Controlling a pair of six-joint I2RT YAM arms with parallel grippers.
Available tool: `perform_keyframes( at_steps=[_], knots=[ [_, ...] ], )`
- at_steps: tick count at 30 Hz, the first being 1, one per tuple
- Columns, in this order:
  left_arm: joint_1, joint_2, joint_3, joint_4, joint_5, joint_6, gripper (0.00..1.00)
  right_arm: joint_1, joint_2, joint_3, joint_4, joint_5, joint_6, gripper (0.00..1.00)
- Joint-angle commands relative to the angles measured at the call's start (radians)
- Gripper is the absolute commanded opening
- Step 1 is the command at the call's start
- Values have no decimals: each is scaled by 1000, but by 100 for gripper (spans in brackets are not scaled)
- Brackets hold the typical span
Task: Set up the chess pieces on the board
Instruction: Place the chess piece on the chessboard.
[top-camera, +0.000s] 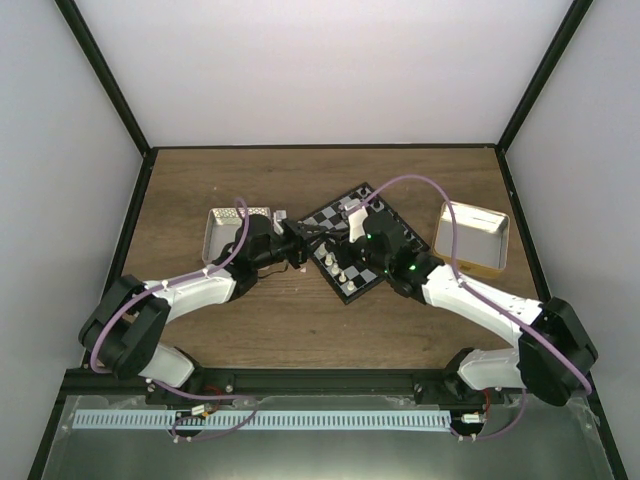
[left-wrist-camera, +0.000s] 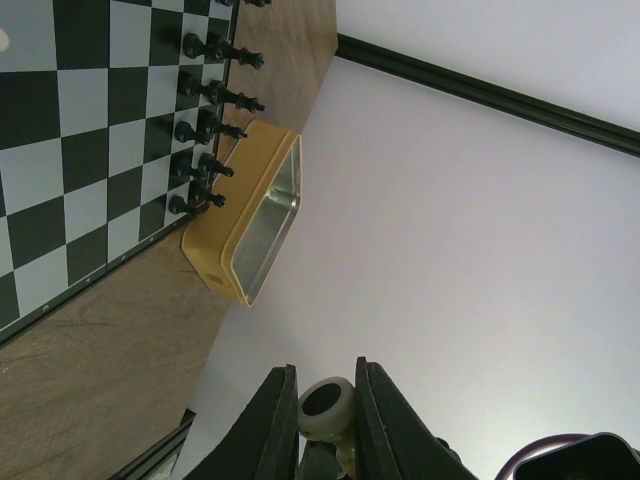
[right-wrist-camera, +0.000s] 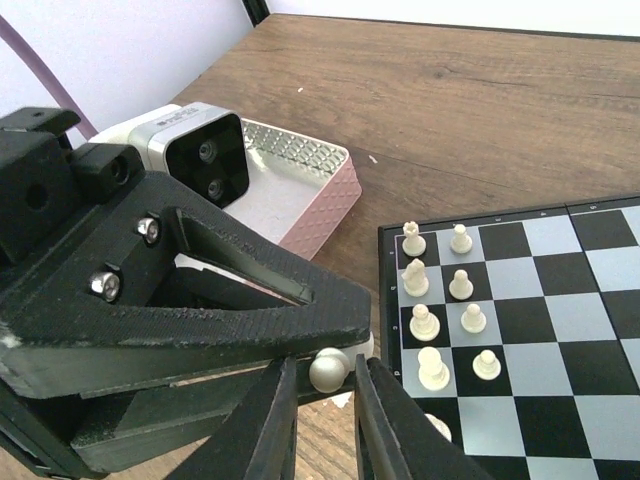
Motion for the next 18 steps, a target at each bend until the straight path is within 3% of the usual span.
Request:
perform_keyframes(
  at_steps=[1, 6, 10, 13, 18],
  knots=[
    [-5, 1, 20, 12, 18, 3, 10, -6, 13, 45, 38, 3, -21, 15],
    [-5, 0, 20, 11, 21, 5, 10, -7, 11, 45, 40, 3, -30, 2],
    [-5, 0, 21, 10, 23, 10, 13, -6, -3, 37, 40, 19, -24, 1],
    [-5, 3, 29, 1, 32, 21, 20, -6, -19, 26, 43, 39, -11, 1],
    [2, -21, 63, -109, 2, 109, 42, -6, -33, 27, -28, 98, 30, 1]
  ],
)
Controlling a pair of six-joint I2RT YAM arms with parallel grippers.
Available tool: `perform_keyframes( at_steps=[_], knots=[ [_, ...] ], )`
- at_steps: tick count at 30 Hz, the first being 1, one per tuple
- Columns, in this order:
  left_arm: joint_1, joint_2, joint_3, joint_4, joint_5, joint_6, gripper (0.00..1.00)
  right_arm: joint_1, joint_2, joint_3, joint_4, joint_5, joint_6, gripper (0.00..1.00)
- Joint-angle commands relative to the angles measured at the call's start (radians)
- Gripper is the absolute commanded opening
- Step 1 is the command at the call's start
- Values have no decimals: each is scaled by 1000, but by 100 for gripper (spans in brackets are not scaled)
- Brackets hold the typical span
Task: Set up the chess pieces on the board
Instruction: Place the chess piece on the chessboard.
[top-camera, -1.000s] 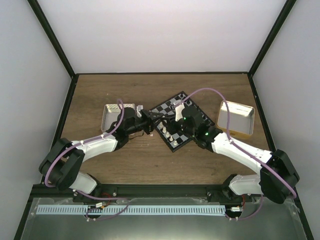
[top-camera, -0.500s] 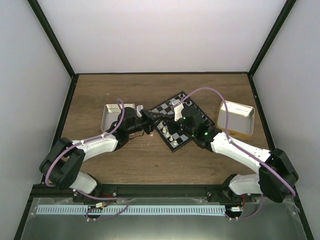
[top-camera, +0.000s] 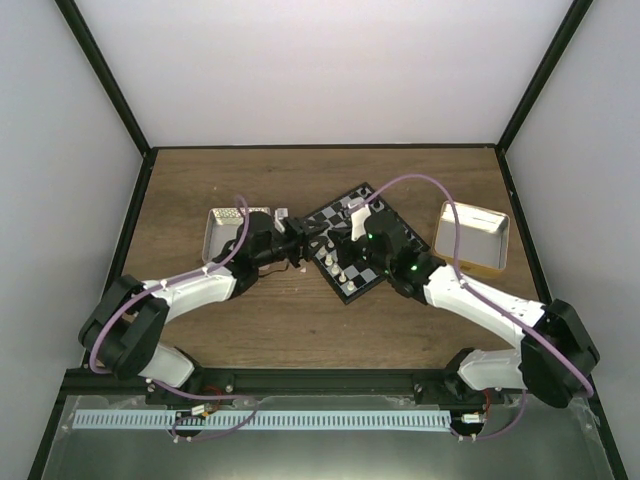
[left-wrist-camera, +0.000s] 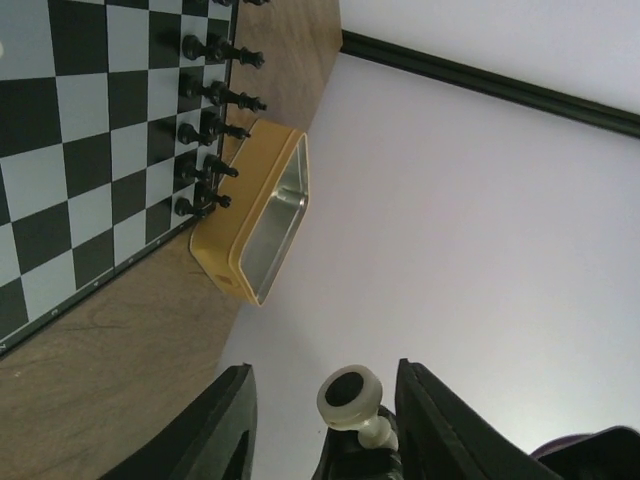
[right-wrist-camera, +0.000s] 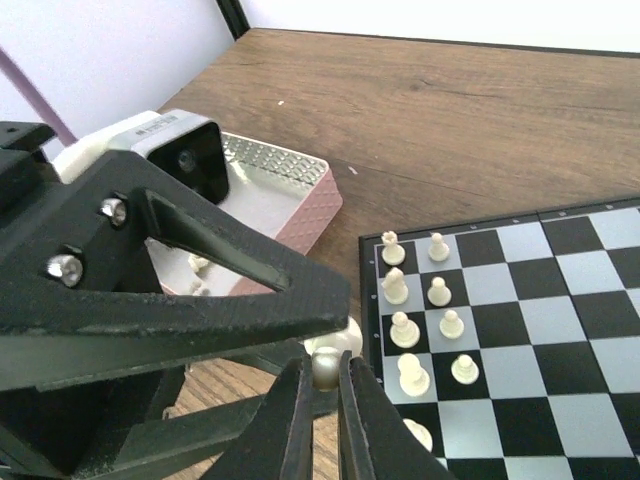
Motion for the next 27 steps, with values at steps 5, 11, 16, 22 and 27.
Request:
perform_keyframes(
  at_steps=[5, 11, 16, 22, 27],
  knots=[
    [29, -109, 58, -270, -128, 263, 58, -5, -54, -2, -161, 139, 91, 1],
    [111, -222, 59, -464, -243, 489, 64, -9, -23, -24, -252, 168, 138, 1],
    [216, -233, 81, -522, -169, 691, 66, -28, 120, 55, -287, 116, 142, 1],
    [336, -202, 131, -606, -76, 850, 66, -43, 313, 188, -350, 49, 142, 1],
    [373, -194, 185, -683, -89, 950, 66, -45, 369, 235, -357, 66, 150, 1]
  ],
)
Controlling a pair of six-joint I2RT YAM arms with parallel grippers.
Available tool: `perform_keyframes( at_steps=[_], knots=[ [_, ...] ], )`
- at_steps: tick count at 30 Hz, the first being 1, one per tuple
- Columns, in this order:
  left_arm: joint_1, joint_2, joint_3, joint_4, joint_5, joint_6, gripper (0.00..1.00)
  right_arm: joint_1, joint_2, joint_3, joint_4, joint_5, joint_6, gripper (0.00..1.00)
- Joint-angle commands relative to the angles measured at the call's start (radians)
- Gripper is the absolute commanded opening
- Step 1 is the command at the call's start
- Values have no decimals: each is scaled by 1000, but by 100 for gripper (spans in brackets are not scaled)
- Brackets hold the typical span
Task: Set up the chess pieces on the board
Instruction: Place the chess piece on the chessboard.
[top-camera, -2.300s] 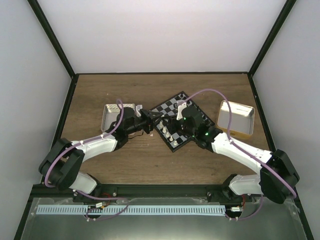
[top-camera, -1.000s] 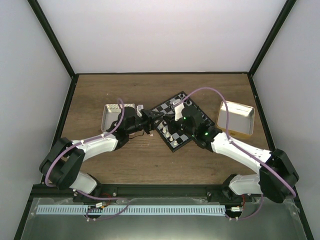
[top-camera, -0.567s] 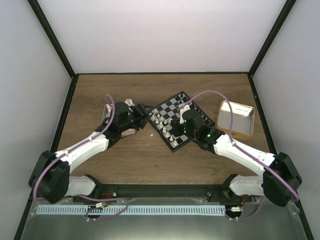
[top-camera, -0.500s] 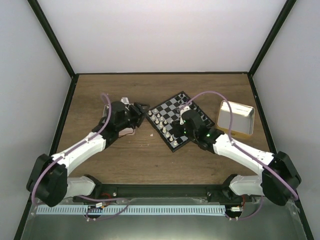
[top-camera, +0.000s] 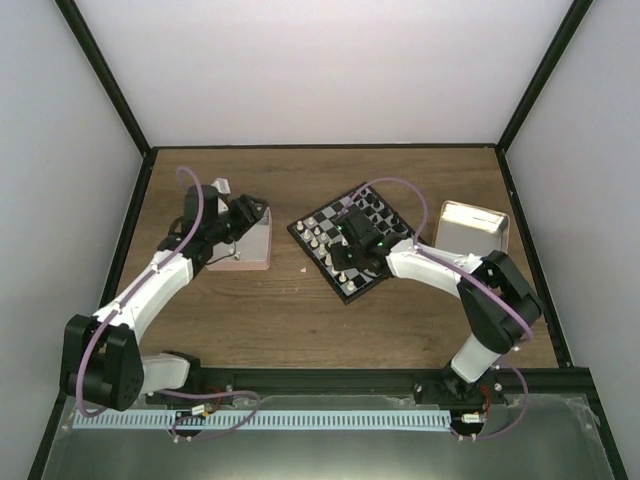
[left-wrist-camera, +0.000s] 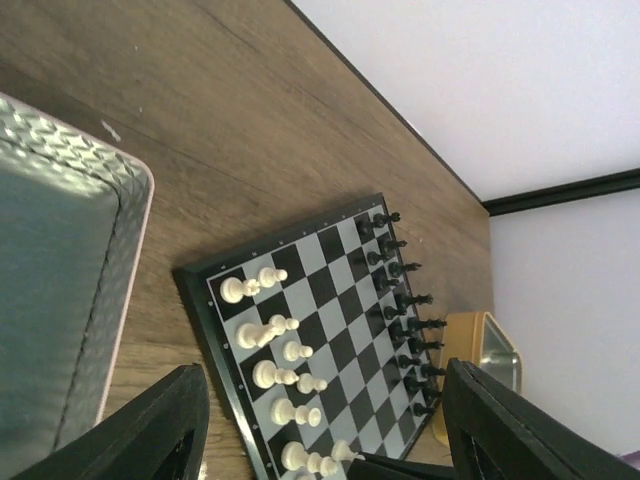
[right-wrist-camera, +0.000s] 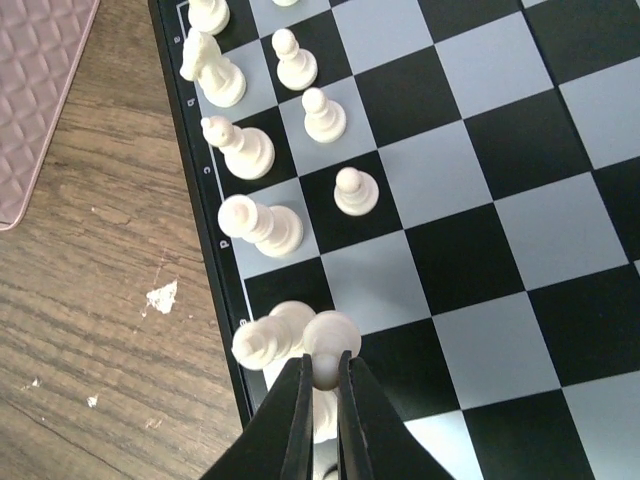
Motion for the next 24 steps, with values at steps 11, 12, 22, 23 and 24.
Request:
perform_keyframes(
  at_steps=[11, 12, 22, 23, 24],
  knots=[
    [65, 7, 86, -125, 6, 206, 66, -12, 136, 152, -108, 37, 24, 1],
    [68, 6, 93, -134, -1, 225, 66, -13, 142, 157, -113, 41, 25, 1],
    [97, -20, 126, -187, -53, 290, 67, -15, 184, 184, -131, 53, 30, 5],
    [100, -22, 125, -189, -54, 291, 67, -15, 187, 187, -133, 54, 29, 6],
    [102, -24, 125, -191, -55, 292, 67, -16, 189, 189, -137, 57, 30, 7]
  ],
)
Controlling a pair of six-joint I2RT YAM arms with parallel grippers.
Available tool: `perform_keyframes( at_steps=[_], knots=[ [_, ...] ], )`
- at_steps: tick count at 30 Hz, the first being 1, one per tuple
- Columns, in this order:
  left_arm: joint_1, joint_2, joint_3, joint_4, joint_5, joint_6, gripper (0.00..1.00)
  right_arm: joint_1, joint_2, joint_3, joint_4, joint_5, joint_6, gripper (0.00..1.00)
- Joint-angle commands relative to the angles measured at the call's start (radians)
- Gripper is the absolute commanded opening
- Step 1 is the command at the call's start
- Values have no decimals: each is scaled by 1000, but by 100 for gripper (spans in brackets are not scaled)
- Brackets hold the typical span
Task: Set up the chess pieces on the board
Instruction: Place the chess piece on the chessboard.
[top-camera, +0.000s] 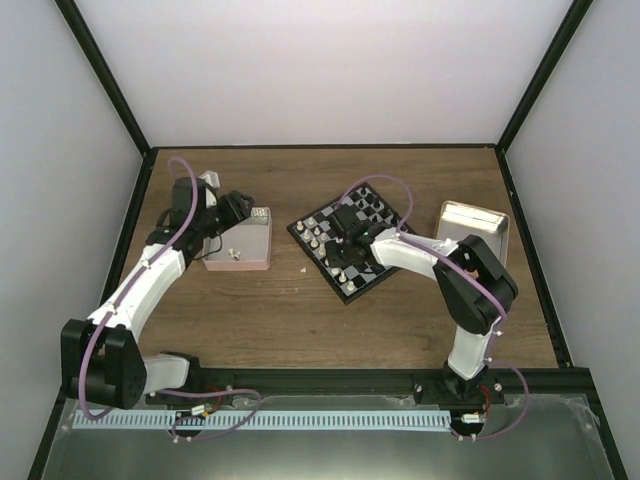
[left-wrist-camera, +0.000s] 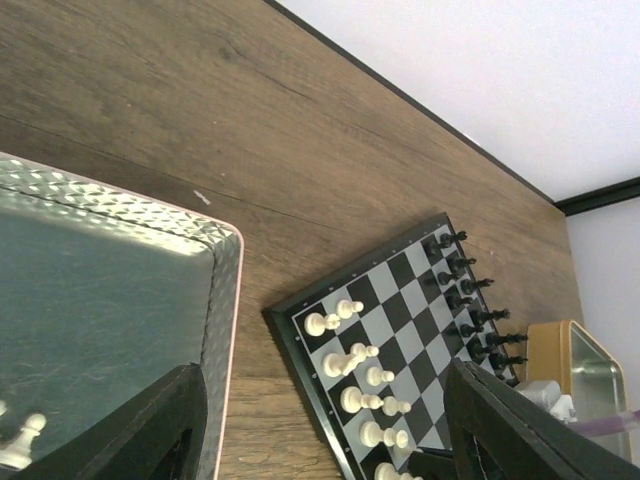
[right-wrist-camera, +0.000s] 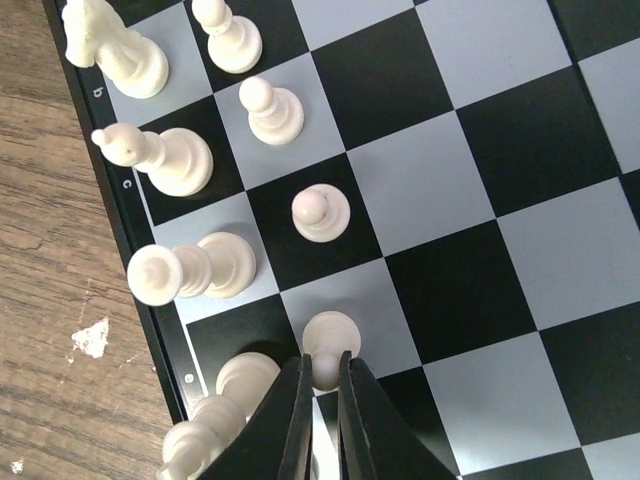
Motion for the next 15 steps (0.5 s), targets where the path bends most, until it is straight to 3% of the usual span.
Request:
perform_keyframes(
  at_steps=[1, 10, 15],
  knots=[
    [16, -31, 24, -27, -22, 36, 67, -8, 20, 44, -31, 29, 8, 7],
    [39, -51, 53, -76, -82, 81, 69, -8, -12, 62, -55, 40, 12, 17],
    [46, -78, 89, -97, -166, 167, 88, -8, -56, 70, -61, 42, 22, 30]
  ],
)
